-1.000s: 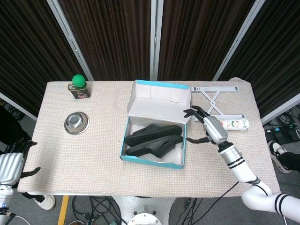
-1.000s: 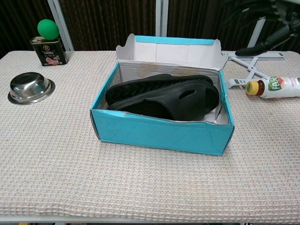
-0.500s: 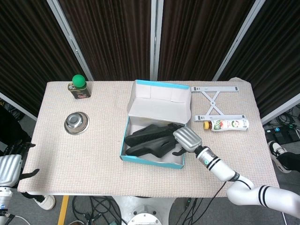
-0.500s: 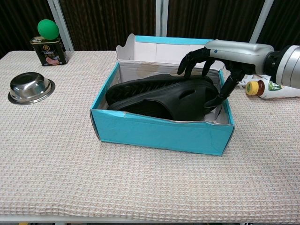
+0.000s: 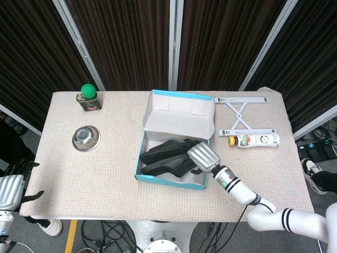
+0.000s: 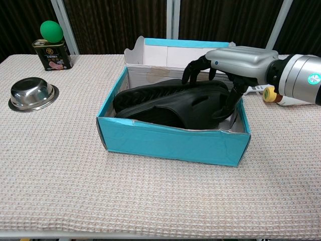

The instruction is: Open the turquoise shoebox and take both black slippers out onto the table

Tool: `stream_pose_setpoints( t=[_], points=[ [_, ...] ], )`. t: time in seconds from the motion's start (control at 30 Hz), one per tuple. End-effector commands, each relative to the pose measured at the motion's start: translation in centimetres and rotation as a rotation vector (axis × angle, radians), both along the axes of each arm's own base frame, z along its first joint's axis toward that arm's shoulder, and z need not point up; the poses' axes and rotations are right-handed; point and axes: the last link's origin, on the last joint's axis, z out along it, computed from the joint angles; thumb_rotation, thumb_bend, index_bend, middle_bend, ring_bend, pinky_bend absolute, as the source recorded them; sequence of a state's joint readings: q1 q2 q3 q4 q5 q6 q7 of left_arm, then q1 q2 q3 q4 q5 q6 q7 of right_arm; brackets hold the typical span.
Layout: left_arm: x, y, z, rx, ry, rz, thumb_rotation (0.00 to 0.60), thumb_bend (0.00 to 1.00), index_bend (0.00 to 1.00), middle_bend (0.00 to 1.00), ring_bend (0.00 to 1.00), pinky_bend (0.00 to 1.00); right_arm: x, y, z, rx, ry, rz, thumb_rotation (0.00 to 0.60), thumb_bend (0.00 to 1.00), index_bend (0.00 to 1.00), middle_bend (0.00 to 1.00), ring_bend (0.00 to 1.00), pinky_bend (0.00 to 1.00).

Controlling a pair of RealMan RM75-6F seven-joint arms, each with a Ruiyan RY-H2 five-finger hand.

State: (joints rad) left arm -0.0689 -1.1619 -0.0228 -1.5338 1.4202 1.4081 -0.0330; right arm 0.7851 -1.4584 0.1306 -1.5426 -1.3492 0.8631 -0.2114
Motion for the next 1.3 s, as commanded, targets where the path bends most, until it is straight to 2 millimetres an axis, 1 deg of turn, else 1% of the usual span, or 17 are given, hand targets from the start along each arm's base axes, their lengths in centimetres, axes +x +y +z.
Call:
stream_pose_setpoints(
  t=[0.03, 0.3, 0.4, 0.53, 0.7, 0.8, 0.87, 0.9, 1.0, 1.07, 1.17, 1.3],
  points=[
    [-0.1, -0.1, 0.0, 0.005, -0.007, 0.002, 0.6, 0.0, 0.25, 0.21, 0.08, 0.15, 0.6, 1.0, -0.5, -0.01, 0.02, 0.031, 0.6, 0.0, 0.26, 0.29, 0.12, 0.29],
    [-0.6, -0.3, -0.2, -0.002, -0.011, 0.014, 0.6, 0.0, 0.25, 0.21, 0.08, 0.15, 1.1, 2.0, -1.5, -0.044, 0.062, 0.061, 0.6, 0.0, 0.26, 0.31, 0.15, 0.3],
    [-0.5, -0.1, -0.3, -0.003, -0.014, 0.013, 0.6, 0.0, 0.25, 0.21, 0.08, 0.15, 1.3, 2.1, -2.0, -0.04, 0.062, 0.054, 0.6, 0.0, 0.26, 0.31, 0.15, 0.29],
    [-0.6, -0.1, -0.3, -0.004, -0.016, 0.017, 0.6, 0.0, 0.25, 0.21, 0.08, 0.15, 1.5, 1.7, -2.7, -0.042, 0.078, 0.05, 0.6, 0.0, 0.26, 0.31, 0.15, 0.29],
    [-0.8, -0.2, -0.3, -0.006, -0.021, 0.025, 0.6, 0.0, 0.25, 0.21, 0.08, 0.15, 1.6, 1.8, -3.7, -0.038, 0.11, 0.066, 0.6, 0.0, 0.26, 0.33, 0.21, 0.31],
    [-0.9, -0.2, -0.4, -0.005, -0.024, 0.029, 0.6, 0.0, 0.25, 0.21, 0.08, 0.15, 1.6, 2.0, -4.0, -0.057, 0.13, 0.088, 0.6, 0.03, 0.32, 0.4, 0.27, 0.34],
    [-1.0, -0.2, -0.4, -0.007, -0.026, 0.029, 0.6, 0.0, 0.25, 0.21, 0.08, 0.15, 1.5, 2.1, -4.2, -0.078, 0.138, 0.1, 0.6, 0.08, 0.42, 0.47, 0.31, 0.37],
    [-1.0, -0.2, -0.5, -0.008, -0.026, 0.029, 0.6, 0.0, 0.25, 0.21, 0.08, 0.15, 1.5, 2.1, -4.3, -0.083, 0.139, 0.102, 0.6, 0.1, 0.45, 0.49, 0.33, 0.38],
    [-1.1, -0.2, -0.5, -0.008, -0.028, 0.028, 0.6, 0.0, 0.25, 0.21, 0.08, 0.15, 1.4, 2.1, -4.4, -0.102, 0.137, 0.109, 0.6, 0.23, 0.59, 0.55, 0.36, 0.41],
    [-1.1, -0.2, -0.5, -0.008, -0.028, 0.027, 0.6, 0.0, 0.25, 0.21, 0.08, 0.15, 1.5, 2.1, -4.2, -0.111, 0.124, 0.112, 0.6, 0.28, 0.64, 0.56, 0.36, 0.41],
    [-1.1, -0.1, -0.5, -0.01, -0.028, 0.024, 0.6, 0.0, 0.25, 0.21, 0.08, 0.15, 2.0, 1.8, -3.5, -0.125, 0.088, 0.119, 0.6, 0.33, 0.68, 0.58, 0.36, 0.41],
    [-0.9, 0.0, -0.5, -0.012, -0.026, 0.019, 0.6, 0.0, 0.25, 0.21, 0.08, 0.15, 2.8, 1.5, -1.9, -0.137, 0.031, 0.142, 0.6, 0.34, 0.69, 0.58, 0.36, 0.39]
  ],
)
